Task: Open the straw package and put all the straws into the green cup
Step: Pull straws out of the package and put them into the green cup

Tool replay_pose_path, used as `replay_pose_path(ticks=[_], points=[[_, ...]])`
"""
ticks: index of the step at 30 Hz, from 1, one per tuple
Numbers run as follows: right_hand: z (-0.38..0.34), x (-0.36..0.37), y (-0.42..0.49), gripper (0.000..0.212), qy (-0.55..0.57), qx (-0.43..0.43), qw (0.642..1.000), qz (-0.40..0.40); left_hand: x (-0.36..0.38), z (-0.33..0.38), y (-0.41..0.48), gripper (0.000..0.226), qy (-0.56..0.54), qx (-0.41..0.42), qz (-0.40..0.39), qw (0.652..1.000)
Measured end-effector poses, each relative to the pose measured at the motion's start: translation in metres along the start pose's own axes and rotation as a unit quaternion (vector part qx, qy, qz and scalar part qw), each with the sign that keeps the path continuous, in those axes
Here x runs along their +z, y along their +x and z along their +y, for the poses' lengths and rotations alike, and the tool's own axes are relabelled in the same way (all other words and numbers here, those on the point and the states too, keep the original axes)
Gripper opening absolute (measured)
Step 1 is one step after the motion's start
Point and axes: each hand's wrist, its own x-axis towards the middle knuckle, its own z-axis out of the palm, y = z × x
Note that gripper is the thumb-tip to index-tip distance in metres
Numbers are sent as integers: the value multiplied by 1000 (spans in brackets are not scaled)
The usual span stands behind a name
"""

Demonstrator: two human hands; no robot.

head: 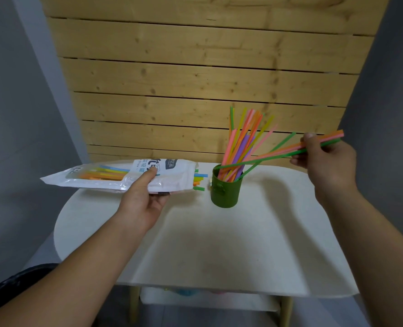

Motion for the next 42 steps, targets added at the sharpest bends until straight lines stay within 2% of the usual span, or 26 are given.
replay_pose_path(ticks=[5,12,18,26,30,33,36,39,41,42], points=[[-8,4,-2,27,-52,-37,998,-27,2,-1,-3,21,6,-2,-3,1000],[1,33,-13,27,-114,-25,988,-105,2,-3,-6,16,25,-12,-4,1000],[18,52,-17,15,-67,41,990,-119,2,-6,-7,19,36,-20,-20,999],[32,54,-20,21,-51,38,988,-143,3,-5,-7,29,27,-14,-28,999],[34,47,-22,16,-36,47,987,-147,5,-6,-8,28,23,-13,-30,999],[34,44,-26,32,-39,62,985,-157,5,-6,-9,29,20,-13,-30,999],[34,42,-33,48,-87,96,981,-143,6,-6,-9,30,16,-14,-32,999],[34,42,-44,44,-146,160,962,-167,6,-5,-10,29,11,-9,-30,999],[34,47,-59,47,-115,240,939,-220,7,-4,-10,28,12,-6,-35,999],[33,52,-66,53,-62,291,925,-236,7,-3,-11,28,16,-4,-40,999]])
